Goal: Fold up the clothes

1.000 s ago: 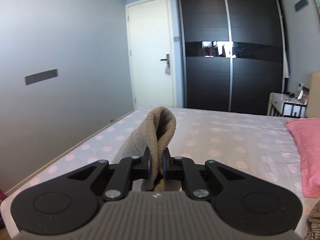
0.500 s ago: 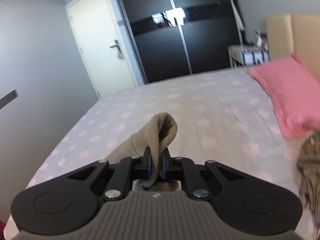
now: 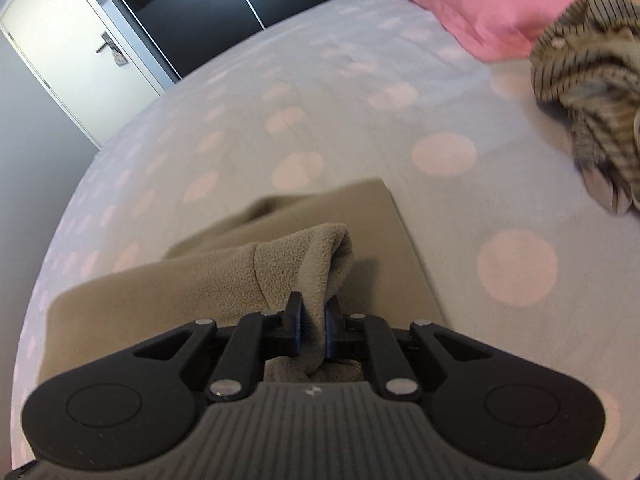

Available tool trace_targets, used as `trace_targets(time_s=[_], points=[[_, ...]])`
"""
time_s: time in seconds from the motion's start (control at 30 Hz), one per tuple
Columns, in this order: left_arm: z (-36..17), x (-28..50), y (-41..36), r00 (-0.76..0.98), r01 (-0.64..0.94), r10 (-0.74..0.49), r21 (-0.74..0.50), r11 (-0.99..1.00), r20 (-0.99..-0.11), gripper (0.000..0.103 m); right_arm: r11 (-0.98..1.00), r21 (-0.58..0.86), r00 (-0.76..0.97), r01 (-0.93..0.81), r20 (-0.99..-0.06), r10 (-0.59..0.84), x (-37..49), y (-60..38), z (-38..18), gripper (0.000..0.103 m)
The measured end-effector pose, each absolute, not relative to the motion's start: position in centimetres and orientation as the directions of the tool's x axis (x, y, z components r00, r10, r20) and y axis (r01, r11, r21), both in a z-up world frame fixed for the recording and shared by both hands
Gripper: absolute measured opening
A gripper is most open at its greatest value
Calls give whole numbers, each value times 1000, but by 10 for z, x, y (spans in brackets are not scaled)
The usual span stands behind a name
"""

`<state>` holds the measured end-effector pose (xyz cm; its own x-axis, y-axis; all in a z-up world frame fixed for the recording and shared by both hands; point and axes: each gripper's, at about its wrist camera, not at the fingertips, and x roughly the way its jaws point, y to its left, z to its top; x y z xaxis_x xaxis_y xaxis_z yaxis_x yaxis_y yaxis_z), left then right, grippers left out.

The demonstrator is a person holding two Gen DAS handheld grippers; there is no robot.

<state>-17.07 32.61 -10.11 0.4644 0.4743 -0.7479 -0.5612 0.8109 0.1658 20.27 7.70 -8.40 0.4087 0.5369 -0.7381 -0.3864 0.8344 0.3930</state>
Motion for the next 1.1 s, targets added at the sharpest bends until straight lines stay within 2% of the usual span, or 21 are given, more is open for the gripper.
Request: trace_targets(time_s=[0.2, 0.37, 0.6, 0.7, 0.87, 0.97, 1.1], points=[[-88, -182, 281, 604, -414, 389, 142, 899, -696, 1, 838, 392, 389, -380, -754, 529, 203, 74, -101, 16], [-84, -150, 247, 681, -296, 359, 209, 932, -638, 1, 834, 391, 386, -389, -753, 533, 202, 75, -99, 16], [-92, -106, 261, 688, -347, 393, 198, 916, -611, 1, 827, 387, 392, -409, -744, 542, 201, 75, -94, 18], [-96, -99, 272, 678, -392, 424, 192, 900, -601, 1, 813, 399, 416, -424, -712, 566, 199, 73, -74, 15], [-99, -109, 314, 638, -515, 381, -3, 857, -669, 0, 738, 470, 517, -484, -527, 674, 193, 63, -4, 13], [-101, -111, 327, 625, -545, 372, -42, 838, -686, 0, 746, 469, 572, -473, -481, 665, 195, 57, 18, 12], [-105, -110, 333, 611, -555, 377, -37, 831, -696, 0, 795, 469, 560, -384, -567, 605, 210, 52, -8, 12]])
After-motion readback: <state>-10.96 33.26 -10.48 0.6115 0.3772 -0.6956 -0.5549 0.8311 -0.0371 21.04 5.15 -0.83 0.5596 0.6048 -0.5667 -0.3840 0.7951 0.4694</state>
